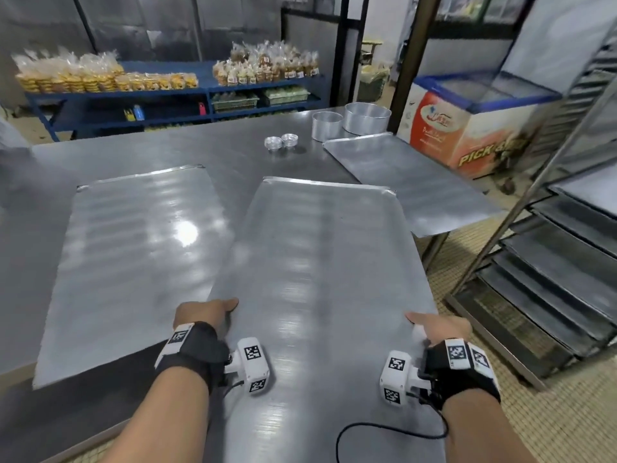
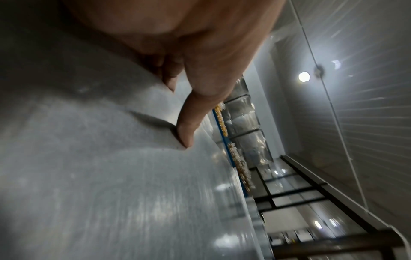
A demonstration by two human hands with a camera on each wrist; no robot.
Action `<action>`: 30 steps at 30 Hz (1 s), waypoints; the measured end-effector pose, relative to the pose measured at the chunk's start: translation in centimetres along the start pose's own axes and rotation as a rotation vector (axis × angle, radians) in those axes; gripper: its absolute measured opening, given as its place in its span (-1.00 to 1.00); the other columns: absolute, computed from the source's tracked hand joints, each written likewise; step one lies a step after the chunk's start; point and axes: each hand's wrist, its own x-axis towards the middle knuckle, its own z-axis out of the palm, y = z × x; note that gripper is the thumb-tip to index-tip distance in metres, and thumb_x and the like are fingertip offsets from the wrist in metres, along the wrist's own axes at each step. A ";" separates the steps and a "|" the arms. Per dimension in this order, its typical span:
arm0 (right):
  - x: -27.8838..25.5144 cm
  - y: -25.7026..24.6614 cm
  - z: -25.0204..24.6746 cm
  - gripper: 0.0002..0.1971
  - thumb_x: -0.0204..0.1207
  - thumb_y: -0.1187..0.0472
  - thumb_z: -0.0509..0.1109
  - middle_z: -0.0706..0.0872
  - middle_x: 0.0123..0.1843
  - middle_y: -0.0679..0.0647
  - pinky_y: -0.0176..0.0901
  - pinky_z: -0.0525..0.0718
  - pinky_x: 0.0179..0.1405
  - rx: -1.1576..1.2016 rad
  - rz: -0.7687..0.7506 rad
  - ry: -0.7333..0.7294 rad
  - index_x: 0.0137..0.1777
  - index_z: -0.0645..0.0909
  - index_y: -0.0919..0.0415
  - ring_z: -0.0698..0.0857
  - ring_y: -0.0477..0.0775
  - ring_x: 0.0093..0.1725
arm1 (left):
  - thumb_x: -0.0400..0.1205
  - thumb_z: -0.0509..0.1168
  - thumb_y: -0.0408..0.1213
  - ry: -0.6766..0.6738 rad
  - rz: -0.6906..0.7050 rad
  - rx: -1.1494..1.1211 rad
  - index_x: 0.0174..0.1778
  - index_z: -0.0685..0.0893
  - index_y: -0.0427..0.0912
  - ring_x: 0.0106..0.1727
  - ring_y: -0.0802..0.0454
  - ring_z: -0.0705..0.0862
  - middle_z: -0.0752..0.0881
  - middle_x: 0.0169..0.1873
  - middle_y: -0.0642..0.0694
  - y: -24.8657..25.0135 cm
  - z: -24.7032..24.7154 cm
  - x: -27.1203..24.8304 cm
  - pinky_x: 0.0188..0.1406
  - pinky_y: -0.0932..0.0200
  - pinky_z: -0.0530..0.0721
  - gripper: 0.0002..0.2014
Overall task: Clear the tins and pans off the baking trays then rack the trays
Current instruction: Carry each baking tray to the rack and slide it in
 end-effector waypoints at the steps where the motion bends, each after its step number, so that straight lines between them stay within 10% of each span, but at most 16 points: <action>1: 0.2 -0.1 -1.3 -0.50 0.11 0.17 0.79 0.68 -0.35 0.27 0.30 0.79 -0.07 0.030 0.015 0.025 -0.26 0.55 0.47 0.71 0.26 -0.34 | 0.12 0.72 -0.01 -0.028 0.027 0.031 -0.11 0.81 -0.31 -0.23 -0.19 0.83 0.85 -0.23 -0.18 1.0 1.3 -0.4 -0.14 -0.04 0.84 -0.44; 8: 2.6 0.5 -10.1 -0.37 0.34 0.24 0.68 0.69 0.15 0.39 0.07 0.61 0.01 0.208 0.016 0.205 0.32 0.54 0.55 0.66 0.33 0.02 | 0.13 0.71 0.01 -0.172 0.178 0.100 0.12 0.75 -0.35 -0.06 -0.20 0.82 0.84 0.01 -0.22 6.9 11.2 -3.3 0.05 -0.03 0.80 -0.28; 11: 3.7 0.5 -13.3 -0.35 0.29 0.22 0.71 0.71 0.17 0.36 0.18 0.69 0.15 0.240 0.070 0.284 0.28 0.56 0.55 0.70 0.36 0.07 | -0.07 0.74 -0.03 -0.267 0.200 0.102 -0.03 0.76 -0.36 -0.15 -0.34 0.84 0.85 -0.13 -0.32 9.1 16.3 -4.4 -0.01 -0.33 0.82 -0.26; 17: 6.7 0.7 -20.4 -0.56 0.33 0.20 0.68 0.71 0.01 0.32 0.02 0.64 -0.07 0.293 0.102 0.419 0.01 0.63 0.53 0.66 0.29 -0.06 | 0.29 0.71 -0.24 -0.381 0.315 0.088 -0.33 0.58 -0.28 -0.19 -0.20 0.76 0.80 -0.17 -0.24 13.2 25.5 -10.5 -0.09 -0.06 0.78 -0.61; 20: 8.1 1.0 -23.2 -0.67 0.26 0.29 0.69 0.72 -0.09 0.32 0.24 0.74 0.07 0.363 0.116 0.494 -0.28 0.56 0.41 0.71 0.36 -0.05 | 0.27 0.72 -0.28 -0.461 0.346 0.092 -0.28 0.67 -0.33 -0.23 -0.17 0.77 0.77 -0.32 -0.19 14.7 30.2 -12.5 -0.12 -0.02 0.77 -0.64; 25: 10.3 1.1 -27.3 -0.54 0.24 0.28 0.71 0.76 -0.01 0.35 0.18 0.73 0.13 0.426 0.146 0.567 0.03 0.66 0.55 0.75 0.34 0.00 | -0.28 0.69 -0.16 -0.584 0.359 0.071 -0.24 0.80 -0.35 -0.32 -0.31 0.85 0.84 -0.37 -0.27 15.9 39.9 -10.7 -0.19 -0.44 0.82 -0.32; 30: 12.1 1.1 -31.2 -0.57 0.34 0.36 0.65 0.71 0.00 0.34 0.00 0.64 0.01 0.465 0.123 0.608 0.12 0.64 0.61 0.65 0.26 -0.08 | -0.01 0.71 -0.27 -0.615 0.393 0.115 -0.25 0.74 -0.35 -0.33 -0.25 0.81 0.81 -0.37 -0.27 17.8 42.7 -16.6 -0.10 -0.36 0.83 -0.52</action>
